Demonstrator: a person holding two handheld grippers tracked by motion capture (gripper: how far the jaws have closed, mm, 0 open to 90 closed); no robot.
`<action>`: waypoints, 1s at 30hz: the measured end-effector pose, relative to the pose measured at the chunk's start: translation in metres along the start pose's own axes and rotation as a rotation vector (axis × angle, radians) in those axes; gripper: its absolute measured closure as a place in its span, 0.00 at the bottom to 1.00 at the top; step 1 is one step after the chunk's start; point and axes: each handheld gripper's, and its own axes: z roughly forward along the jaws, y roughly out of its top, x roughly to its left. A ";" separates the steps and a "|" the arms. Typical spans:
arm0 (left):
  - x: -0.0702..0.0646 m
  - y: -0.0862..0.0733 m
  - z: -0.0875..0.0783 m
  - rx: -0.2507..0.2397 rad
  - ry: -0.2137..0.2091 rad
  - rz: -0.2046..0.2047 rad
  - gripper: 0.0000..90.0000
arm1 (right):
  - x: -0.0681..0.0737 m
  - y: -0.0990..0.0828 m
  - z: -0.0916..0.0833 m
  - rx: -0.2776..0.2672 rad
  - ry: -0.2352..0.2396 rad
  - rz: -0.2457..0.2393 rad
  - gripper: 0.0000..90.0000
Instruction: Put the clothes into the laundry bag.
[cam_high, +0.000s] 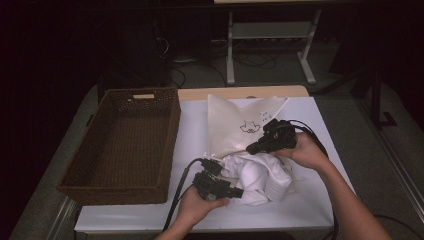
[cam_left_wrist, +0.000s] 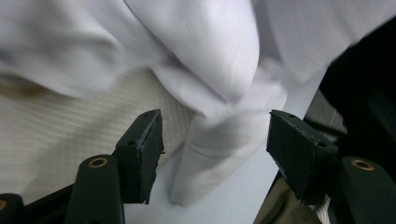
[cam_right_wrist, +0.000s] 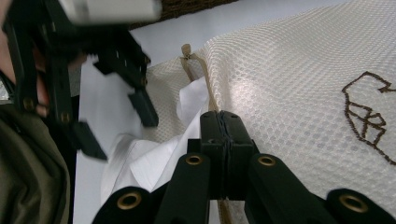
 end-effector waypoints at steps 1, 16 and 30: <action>-0.001 0.000 0.006 0.015 0.012 0.013 0.39 | 0.000 0.000 0.001 0.000 0.001 -0.004 0.98; 0.007 0.032 0.020 -0.258 0.037 -0.038 0.93 | 0.008 -0.007 -0.006 0.010 -0.009 -0.016 0.99; 0.021 0.037 0.009 -0.300 0.126 -0.097 0.82 | 0.003 -0.006 -0.004 0.002 -0.002 0.004 0.99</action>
